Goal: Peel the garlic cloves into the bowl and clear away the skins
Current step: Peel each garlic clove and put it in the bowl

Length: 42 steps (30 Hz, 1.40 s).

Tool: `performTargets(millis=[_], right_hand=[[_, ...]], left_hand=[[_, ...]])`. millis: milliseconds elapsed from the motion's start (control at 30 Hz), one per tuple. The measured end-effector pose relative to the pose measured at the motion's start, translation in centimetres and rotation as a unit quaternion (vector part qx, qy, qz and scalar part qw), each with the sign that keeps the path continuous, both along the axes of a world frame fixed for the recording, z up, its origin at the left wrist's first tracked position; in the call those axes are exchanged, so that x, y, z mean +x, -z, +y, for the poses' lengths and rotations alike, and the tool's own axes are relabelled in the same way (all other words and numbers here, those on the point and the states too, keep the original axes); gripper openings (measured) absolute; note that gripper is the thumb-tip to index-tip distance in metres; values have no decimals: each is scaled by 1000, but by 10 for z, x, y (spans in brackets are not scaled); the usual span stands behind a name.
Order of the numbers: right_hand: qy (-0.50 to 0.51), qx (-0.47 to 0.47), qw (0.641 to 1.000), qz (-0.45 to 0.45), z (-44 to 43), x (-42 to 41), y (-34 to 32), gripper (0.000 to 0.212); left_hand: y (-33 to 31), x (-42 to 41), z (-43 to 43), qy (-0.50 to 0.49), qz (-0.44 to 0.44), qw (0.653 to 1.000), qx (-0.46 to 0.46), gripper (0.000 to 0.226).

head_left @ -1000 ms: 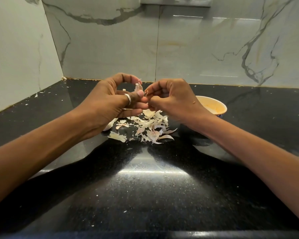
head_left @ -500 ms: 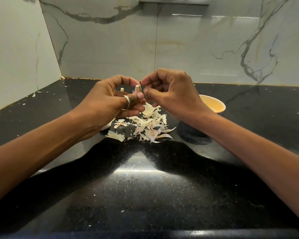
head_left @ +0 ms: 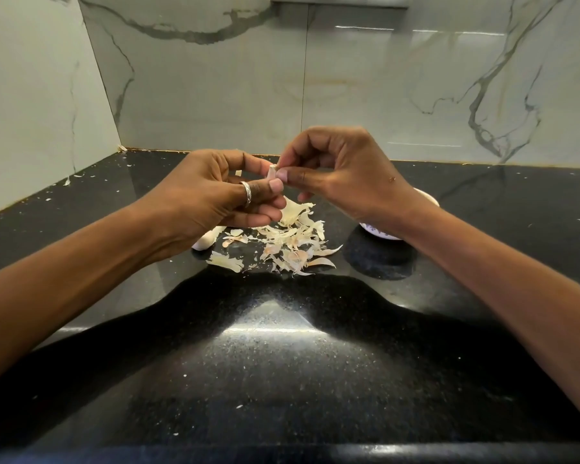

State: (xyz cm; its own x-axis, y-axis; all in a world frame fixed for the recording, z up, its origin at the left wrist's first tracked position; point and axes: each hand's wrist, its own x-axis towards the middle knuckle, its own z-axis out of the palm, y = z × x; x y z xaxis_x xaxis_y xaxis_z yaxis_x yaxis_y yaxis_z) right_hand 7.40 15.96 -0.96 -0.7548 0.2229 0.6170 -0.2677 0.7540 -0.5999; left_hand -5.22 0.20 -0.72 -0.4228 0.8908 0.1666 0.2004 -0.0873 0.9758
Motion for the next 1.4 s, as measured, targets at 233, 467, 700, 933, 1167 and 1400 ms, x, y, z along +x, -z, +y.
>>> performTargets(millis=[233,467,700,933,1167,1400], right_hand=[[17,92,995,-39,2,5,-4,10],[30,140,989,-34,2,3,-3,7],[43,162,986,13,-1,2,-1,8],[62,230,971,32,-1,0,1,6],[63,255,964,30,-4,-1,2,5],[93,205,974,-5,-6,0,3,15]], left_hand=[[2,-1,1,9,32,999,-27,30],[3,-1,1,7,31,999,-36,31],[0,-1,0,4,11,999,-36,31],[1,0,-1,-1,-4,999,-43,30],[-1,-1,-1,3,-42,999,-24,34],[-1,4,-2,37,-80,996,-19,43]])
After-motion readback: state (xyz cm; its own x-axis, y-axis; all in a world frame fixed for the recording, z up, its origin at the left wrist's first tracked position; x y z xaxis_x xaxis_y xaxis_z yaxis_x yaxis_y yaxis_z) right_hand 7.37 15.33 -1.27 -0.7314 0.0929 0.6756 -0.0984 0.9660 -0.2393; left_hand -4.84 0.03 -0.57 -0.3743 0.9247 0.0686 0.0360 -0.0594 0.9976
